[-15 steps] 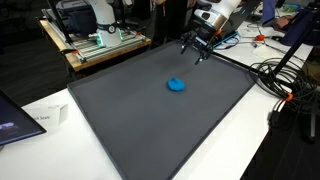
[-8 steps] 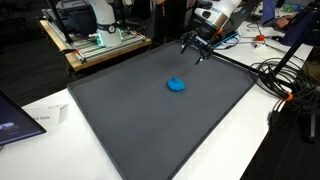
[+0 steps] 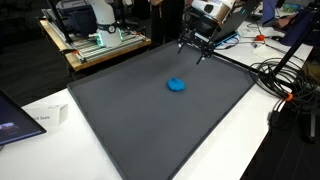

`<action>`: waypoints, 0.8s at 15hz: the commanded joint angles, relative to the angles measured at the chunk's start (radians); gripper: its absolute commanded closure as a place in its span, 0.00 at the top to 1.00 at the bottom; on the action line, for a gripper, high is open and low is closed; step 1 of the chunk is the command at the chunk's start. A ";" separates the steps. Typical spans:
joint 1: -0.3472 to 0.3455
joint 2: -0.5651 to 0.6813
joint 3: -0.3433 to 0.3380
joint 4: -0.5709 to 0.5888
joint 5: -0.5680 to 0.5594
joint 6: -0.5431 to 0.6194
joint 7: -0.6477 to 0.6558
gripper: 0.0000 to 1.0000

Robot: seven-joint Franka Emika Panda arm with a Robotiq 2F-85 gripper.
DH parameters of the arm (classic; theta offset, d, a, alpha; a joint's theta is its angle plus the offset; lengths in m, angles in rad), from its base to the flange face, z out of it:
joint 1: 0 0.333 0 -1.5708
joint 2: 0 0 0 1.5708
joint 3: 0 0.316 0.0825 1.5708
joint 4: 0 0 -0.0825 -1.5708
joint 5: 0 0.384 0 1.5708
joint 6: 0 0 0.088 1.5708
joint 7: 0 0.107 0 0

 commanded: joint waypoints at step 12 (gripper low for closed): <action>-0.175 -0.061 0.010 -0.076 0.166 0.059 -0.777 1.00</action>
